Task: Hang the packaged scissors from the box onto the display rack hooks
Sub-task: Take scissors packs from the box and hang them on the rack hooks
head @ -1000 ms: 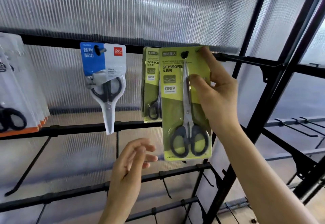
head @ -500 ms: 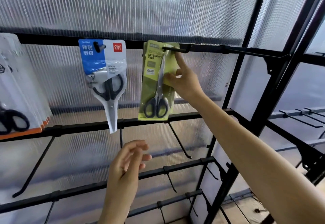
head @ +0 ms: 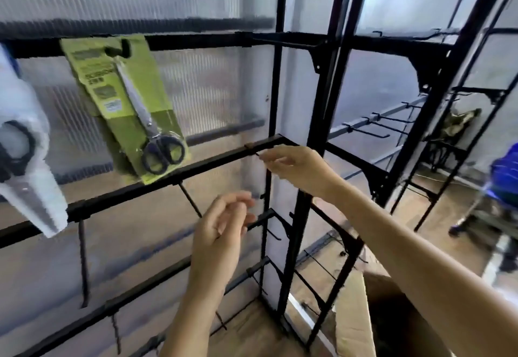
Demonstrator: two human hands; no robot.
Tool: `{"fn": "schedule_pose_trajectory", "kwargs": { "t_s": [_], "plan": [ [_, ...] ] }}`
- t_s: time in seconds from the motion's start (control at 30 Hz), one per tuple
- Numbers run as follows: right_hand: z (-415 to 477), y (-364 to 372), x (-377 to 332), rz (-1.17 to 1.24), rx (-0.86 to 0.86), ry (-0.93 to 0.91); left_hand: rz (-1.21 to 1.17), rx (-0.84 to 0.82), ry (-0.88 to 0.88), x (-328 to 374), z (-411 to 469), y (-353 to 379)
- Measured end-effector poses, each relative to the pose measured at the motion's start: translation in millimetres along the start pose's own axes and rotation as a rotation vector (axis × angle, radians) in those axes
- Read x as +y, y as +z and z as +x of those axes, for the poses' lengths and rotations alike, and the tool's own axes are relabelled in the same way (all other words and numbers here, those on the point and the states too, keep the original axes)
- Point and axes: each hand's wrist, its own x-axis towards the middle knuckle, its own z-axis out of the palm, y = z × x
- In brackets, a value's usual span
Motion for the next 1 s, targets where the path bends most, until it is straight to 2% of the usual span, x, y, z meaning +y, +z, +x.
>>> {"fn": "schedule_pose_trajectory", "kwargs": {
  "t_s": [0.2,0.37,0.53,0.63,0.73,0.87,1.0],
  "plan": [
    [-85.9,-84.1,125.2,-0.021,0.097,0.34,0.035,-0.369,-0.034,-27.7,-1.9,134.0],
    [-179.9,-133.8,234.2,-0.171,0.064,0.705,0.074,-0.637,-0.277,-88.5,-27.4,262.4],
    [-251.9,-153.5,312.9,-0.16,0.048,0.994,0.263,-0.774,-0.509,-170.3,-52.3,367.5],
    [-275.8,-152.9,346.7,-0.131,0.004,1.101,0.411,-0.859,-0.645,-210.1,-68.7,394.4],
    [-287.7,-151.0,375.2,-0.081,-0.031,1.161,0.6,-0.979,-0.703,-245.7,-75.9,403.5],
    [-286.0,-147.6,413.1,-0.107,-0.106,1.177,0.743,-1.016,-0.724,-291.9,-73.8,421.1],
    [-278.4,-135.3,466.7,-0.045,-0.11,1.225,0.799,-1.042,-0.766,-343.7,-69.3,447.0]
  ]
}}
